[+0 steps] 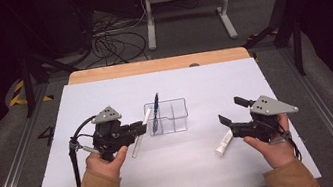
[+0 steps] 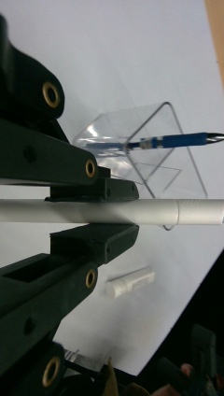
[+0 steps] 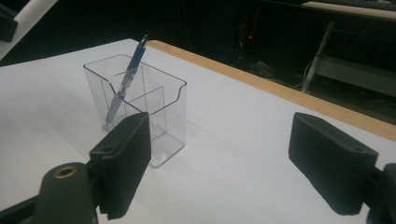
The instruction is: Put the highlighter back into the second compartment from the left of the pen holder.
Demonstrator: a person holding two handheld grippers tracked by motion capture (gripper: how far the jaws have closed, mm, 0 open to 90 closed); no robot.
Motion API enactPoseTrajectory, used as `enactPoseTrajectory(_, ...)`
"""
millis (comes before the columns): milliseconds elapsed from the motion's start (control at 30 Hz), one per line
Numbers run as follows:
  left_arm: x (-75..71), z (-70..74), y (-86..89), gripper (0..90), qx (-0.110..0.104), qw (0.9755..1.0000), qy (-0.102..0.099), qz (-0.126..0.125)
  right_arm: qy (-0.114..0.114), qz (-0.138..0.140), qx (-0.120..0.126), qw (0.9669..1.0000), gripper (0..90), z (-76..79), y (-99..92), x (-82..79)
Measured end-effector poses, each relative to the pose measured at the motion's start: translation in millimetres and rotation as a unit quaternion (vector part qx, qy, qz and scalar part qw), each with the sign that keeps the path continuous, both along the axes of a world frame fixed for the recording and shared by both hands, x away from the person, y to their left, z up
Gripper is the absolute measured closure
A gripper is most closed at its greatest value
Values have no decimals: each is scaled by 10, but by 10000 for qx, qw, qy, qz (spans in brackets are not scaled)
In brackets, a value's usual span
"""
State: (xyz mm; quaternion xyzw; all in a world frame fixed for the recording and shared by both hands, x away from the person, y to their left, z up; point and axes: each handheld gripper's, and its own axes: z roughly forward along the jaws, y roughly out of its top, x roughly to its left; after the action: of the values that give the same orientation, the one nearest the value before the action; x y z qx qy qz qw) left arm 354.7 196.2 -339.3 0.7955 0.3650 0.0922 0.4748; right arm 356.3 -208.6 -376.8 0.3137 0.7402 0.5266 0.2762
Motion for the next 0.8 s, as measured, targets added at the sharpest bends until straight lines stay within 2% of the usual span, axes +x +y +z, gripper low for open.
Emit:
enactPoseTrajectory(33,1,10,-16,783,-78,10000,30,8,4,-3,-2,10000,215,-3,2,1)
enactPoseTrajectory(67,12,20,-18,783,-91,9999,-66,-43,4,4,-11,10000,215,-6,4,3)
enactPoseTrajectory(133,27,40,-44,783,-188,9998,-62,-87,9,7,-20,10000,215,-11,9,3)
enactPoseTrajectory(233,59,68,-65,783,-285,9992,-228,-177,14,15,-20,10000,215,-15,12,2)
enactPoseTrajectory(333,83,98,-95,784,-467,9980,-352,-238,12,15,-27,10000,215,-19,11,3)
enactPoseTrajectory(467,139,129,-136,784,-511,9965,-581,-309,10,26,-33,10000,215,-22,13,3)
enactPoseTrajectory(500,151,131,-156,784,-602,9961,-570,-315,8,28,-35,10000,215,-22,14,3)
enactPoseTrajectory(600,193,136,-190,783,-694,9945,-703,-357,22,25,-38,10000,215,-26,13,3)
enactPoseTrajectory(667,224,130,-210,783,-701,9929,-899,-326,28,30,-40,10000,215,-29,14,3)
enactPoseTrajectory(800,304,104,-246,783,-883,9905,-1000,-346,27,30,-48,10000,215,-33,17,4)
